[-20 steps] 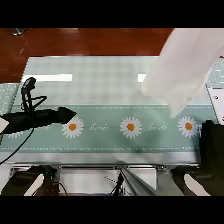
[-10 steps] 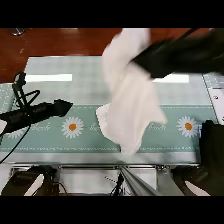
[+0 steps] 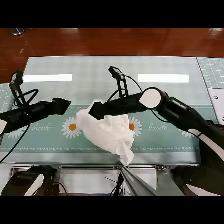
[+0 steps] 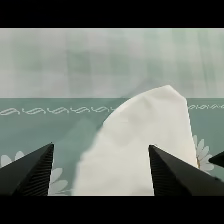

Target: Fold the shirts.

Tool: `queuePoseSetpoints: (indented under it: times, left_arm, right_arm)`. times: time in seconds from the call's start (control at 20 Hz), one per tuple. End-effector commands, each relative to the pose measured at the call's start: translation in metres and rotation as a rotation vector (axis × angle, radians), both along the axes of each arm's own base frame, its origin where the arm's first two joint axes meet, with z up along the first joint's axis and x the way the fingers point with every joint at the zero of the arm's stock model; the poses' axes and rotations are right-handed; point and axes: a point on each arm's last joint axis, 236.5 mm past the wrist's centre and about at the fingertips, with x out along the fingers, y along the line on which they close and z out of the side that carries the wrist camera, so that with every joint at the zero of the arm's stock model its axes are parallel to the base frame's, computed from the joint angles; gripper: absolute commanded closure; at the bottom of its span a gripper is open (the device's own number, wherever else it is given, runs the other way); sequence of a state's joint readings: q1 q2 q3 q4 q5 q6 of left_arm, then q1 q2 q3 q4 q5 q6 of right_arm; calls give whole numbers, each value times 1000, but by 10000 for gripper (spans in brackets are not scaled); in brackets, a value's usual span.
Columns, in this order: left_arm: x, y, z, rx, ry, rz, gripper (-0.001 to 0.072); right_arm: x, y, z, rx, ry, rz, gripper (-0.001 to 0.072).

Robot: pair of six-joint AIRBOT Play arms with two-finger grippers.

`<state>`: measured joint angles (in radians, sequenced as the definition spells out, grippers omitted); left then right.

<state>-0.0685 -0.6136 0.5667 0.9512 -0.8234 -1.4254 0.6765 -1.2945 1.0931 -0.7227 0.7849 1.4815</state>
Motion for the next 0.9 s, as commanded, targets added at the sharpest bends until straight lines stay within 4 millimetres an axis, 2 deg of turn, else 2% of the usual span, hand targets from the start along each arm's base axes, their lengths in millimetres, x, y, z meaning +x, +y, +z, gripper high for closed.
queuePoseSetpoints:
  times: [0.0, 0.05, 0.1, 0.2, 0.25, 0.3, 0.35, 0.4, 0.45, 0.5, 0.55, 0.65, 0.75, 0.85]
  left_arm:
    - [-21, -9, -10, 1, 86, -65, 6]
    - [-31, -11, -15, 7, 125, -95, 6]
    - [-41, -11, -21, 30, 165, -124, 7]
    - [-57, 8, -40, 119, 253, -129, 7]
    - [-63, 21, -48, 150, 304, -99, 8]
    - [-69, 26, -53, 139, 354, -84, 8]
    - [-74, 19, -56, 73, 413, -83, 8]
    - [-72, 2, -55, -31, 437, -97, 8]
    - [-65, -18, -50, -135, 427, -143, 8]
    - [-59, -39, -43, -243, 425, -197, 7]
    - [-53, -51, -42, -313, 447, -219, 8]
    - [-51, -66, -60, -330, 541, -266, 8]
    - [-65, -86, -78, -315, 644, -398, 8]
    - [-79, -104, -90, -304, 741, -515, 8]
  right_arm:
    - [18, -43, 21, 3, 10, 18, 92]
    - [34, -76, 37, -9, -19, -28, 92]
    - [53, -121, 49, -45, -61, -105, 92]
    - [76, -225, 56, -202, -130, -284, 93]
    - [78, -277, 53, -281, -126, -381, 94]
    - [72, -316, 44, -320, -89, -462, 94]
    - [63, -343, 31, -327, -37, -538, 95]
    - [50, -363, 11, -320, 26, -608, 95]
    - [36, -370, -14, -296, 97, -654, 95]
    - [22, -367, -37, -268, 160, -671, 95]
    - [5, -358, -61, -251, 216, -657, 95]
    - [-25, -334, -95, -210, 305, -603, 95]
    - [-51, -320, -118, -190, 378, -549, 96]
    - [-70, -311, -128, -188, 430, -501, 95]
